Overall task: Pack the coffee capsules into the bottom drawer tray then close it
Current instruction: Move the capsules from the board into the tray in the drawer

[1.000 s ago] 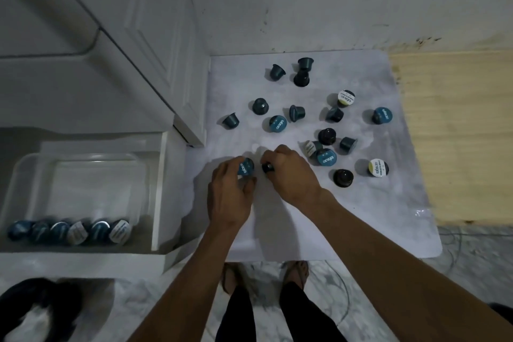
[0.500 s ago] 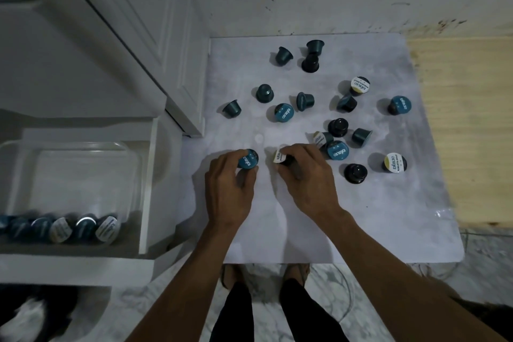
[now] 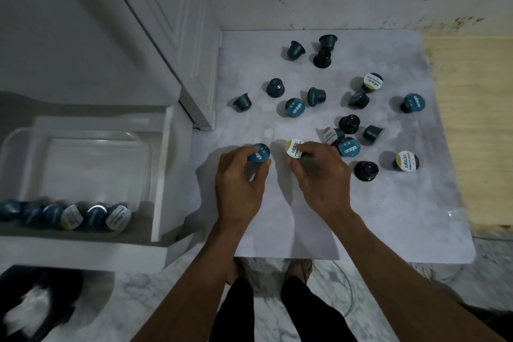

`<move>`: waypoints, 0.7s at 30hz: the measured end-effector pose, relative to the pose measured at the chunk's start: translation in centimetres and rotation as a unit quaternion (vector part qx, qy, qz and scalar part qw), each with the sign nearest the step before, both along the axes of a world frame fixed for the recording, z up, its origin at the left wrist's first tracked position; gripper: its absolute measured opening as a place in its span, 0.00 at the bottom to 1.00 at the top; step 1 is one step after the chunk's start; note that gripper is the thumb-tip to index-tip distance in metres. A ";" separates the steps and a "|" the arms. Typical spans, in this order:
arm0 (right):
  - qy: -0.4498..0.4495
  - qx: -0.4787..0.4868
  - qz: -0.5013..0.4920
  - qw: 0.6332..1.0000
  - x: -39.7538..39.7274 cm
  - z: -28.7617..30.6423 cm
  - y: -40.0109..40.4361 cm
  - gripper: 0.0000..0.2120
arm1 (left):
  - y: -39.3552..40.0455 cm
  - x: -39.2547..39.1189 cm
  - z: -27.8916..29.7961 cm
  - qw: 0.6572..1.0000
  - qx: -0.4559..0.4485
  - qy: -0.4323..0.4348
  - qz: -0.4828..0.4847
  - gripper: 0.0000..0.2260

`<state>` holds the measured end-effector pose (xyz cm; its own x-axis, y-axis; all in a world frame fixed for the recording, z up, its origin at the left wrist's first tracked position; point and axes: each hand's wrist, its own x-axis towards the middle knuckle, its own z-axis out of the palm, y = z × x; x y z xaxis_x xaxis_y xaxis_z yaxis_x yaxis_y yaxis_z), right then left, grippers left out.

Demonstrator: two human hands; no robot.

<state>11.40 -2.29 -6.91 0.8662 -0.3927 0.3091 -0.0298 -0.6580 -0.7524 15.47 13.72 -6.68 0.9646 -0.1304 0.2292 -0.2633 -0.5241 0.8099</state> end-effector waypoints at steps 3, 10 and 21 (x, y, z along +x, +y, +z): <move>-0.014 0.044 -0.025 0.999 -0.4 3.2 0.3 0.10 | 0.4 -0.9 3.7 1.000 -0.010 0.004 0.009 0.12; -0.051 0.074 -0.008 0.996 -0.6 13.2 3.9 0.12 | 6.1 -2.4 15.6 0.996 -0.038 -0.080 0.031 0.13; -0.002 0.075 0.168 0.983 5.0 19.3 23.5 0.10 | 32.6 4.1 19.6 0.986 0.131 0.042 0.095 0.12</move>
